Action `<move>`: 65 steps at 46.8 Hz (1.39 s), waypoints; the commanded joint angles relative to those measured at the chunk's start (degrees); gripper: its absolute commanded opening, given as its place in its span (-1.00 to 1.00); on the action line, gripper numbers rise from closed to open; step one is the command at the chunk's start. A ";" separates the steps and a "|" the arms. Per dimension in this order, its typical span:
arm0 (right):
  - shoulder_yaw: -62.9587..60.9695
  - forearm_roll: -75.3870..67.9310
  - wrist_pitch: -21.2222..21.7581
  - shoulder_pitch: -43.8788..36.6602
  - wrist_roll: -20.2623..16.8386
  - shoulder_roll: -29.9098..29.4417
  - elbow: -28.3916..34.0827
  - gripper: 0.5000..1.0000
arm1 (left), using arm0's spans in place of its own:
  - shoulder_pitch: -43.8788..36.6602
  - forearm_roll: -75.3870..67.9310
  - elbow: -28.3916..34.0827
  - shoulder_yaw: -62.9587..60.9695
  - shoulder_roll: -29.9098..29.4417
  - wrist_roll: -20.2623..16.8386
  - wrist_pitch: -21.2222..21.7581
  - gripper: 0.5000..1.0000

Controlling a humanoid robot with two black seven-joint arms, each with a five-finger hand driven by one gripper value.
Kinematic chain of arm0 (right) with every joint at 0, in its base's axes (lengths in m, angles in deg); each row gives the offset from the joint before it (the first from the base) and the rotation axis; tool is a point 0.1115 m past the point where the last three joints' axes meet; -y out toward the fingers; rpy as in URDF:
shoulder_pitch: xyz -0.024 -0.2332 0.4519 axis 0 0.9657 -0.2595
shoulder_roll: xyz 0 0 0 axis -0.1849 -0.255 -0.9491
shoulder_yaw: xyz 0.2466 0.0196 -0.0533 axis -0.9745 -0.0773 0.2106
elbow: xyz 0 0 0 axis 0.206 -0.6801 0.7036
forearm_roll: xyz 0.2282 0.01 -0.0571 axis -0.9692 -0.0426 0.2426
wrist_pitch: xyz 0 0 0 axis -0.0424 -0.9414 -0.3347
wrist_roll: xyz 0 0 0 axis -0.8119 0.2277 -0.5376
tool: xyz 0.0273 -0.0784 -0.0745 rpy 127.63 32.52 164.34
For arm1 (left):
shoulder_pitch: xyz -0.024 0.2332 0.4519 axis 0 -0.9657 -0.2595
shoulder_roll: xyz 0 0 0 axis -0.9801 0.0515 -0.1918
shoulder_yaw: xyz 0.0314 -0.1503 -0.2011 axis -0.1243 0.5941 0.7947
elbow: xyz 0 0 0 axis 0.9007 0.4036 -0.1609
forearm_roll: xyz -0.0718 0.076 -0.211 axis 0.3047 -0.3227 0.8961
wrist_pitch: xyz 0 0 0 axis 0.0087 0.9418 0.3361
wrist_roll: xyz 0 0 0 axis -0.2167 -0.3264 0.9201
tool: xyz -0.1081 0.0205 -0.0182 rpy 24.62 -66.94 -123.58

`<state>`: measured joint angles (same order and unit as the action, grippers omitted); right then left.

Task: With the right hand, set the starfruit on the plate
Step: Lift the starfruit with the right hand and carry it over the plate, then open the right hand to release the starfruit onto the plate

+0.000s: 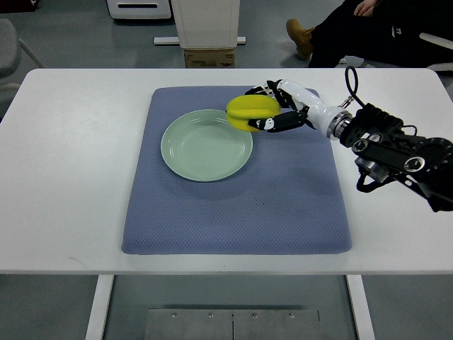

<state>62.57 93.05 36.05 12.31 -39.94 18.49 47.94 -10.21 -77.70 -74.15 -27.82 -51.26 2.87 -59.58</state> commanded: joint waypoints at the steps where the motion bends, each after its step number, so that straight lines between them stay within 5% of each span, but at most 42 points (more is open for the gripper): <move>1: 0.18 -0.19 0.38 -0.02 -0.59 -2.96 -3.11 -1.00 | -0.02 0.00 -0.01 0.00 0.00 -0.01 0.01 1.00; 12: 0.53 -0.28 2.58 0.15 -1.29 -10.53 -9.01 -1.00 | -0.02 0.00 -0.01 0.00 0.00 -0.01 0.01 1.00; 23: 1.06 -0.28 3.20 0.15 -1.73 -11.06 -10.06 -1.00 | -0.02 0.00 -0.01 0.00 0.00 -0.01 0.01 1.00; 34: 0.97 -0.37 3.20 0.51 -1.65 -11.06 -9.98 0.42 | -0.02 0.00 -0.01 0.00 0.00 -0.01 -0.08 1.00; 37: 0.71 -0.37 3.11 0.42 -1.65 -11.06 -9.98 0.95 | -0.02 0.00 -0.01 0.00 0.00 -0.01 0.01 1.00; 65: -9.91 -0.90 1.96 0.50 -1.65 -10.09 -9.89 1.00 | -0.02 0.00 -0.01 0.00 0.00 -0.01 -0.08 1.00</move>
<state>56.27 92.36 37.92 12.37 -41.54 8.22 37.81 -10.22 -77.70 -74.15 -27.82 -51.26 2.86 -59.60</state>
